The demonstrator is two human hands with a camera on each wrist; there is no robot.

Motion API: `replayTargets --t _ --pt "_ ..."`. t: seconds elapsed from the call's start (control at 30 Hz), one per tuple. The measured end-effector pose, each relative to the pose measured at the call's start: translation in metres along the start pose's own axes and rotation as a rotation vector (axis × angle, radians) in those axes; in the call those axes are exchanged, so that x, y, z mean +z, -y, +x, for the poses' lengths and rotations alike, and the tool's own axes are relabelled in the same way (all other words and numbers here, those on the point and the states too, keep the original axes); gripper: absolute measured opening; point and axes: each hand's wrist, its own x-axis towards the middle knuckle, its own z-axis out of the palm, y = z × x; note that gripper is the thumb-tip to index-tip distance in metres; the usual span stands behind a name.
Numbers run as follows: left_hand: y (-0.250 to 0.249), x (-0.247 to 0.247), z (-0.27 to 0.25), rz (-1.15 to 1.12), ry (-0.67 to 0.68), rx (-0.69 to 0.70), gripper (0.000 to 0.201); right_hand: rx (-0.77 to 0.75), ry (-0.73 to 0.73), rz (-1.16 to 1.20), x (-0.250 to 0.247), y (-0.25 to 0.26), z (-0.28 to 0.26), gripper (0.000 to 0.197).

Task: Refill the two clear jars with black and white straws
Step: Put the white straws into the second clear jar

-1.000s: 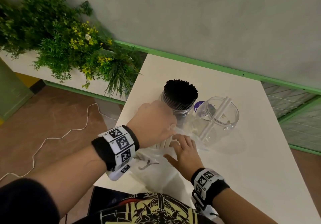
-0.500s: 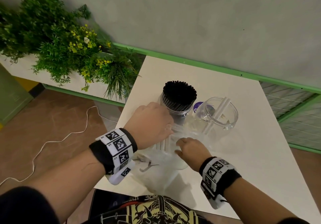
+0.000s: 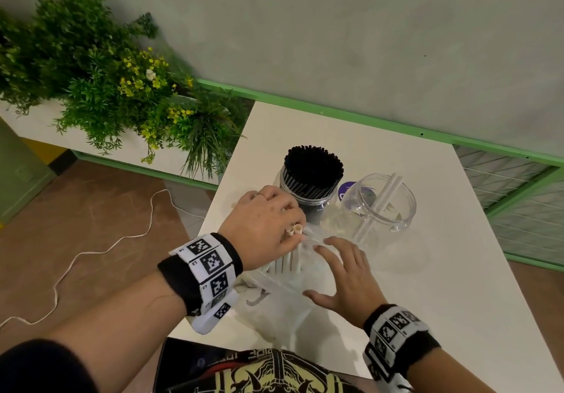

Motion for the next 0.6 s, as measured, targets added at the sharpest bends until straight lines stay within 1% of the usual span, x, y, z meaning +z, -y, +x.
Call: replayTargets --t 0.03,0.07,0.17,0.23,0.3,0.4,0.47,0.53,0.6 --pt "-0.001 0.000 0.000 0.000 -0.005 0.000 0.023 0.037 0.014 -0.017 0.003 0.000 -0.004 0.085" --pt "-0.002 0.000 0.001 0.001 -0.007 -0.002 0.022 0.087 0.081 -0.042 0.007 0.000 -0.006 0.094" --pt "-0.004 -0.001 0.003 -0.003 -0.006 -0.008 0.021 0.269 0.420 -0.105 0.022 -0.009 -0.009 0.114" --pt "-0.005 -0.003 0.004 -0.014 0.020 -0.010 0.022 0.338 0.629 -0.068 0.032 -0.013 -0.009 0.120" --pt "-0.004 -0.004 0.003 -0.019 0.055 -0.014 0.028 0.361 0.707 -0.034 0.039 -0.013 -0.008 0.119" --pt "0.000 -0.008 0.000 0.030 0.131 -0.035 0.038 0.387 0.715 -0.027 0.036 -0.015 -0.002 0.110" --pt "0.003 -0.009 -0.001 0.023 0.190 -0.065 0.043 0.387 0.681 -0.034 0.026 -0.015 0.002 0.104" --pt "0.005 -0.010 -0.002 -0.016 0.194 -0.068 0.046 0.378 0.560 0.059 0.012 -0.010 0.007 0.099" --pt "0.006 -0.011 -0.003 -0.051 0.163 -0.057 0.047 0.377 0.355 0.301 -0.006 0.002 0.018 0.092"
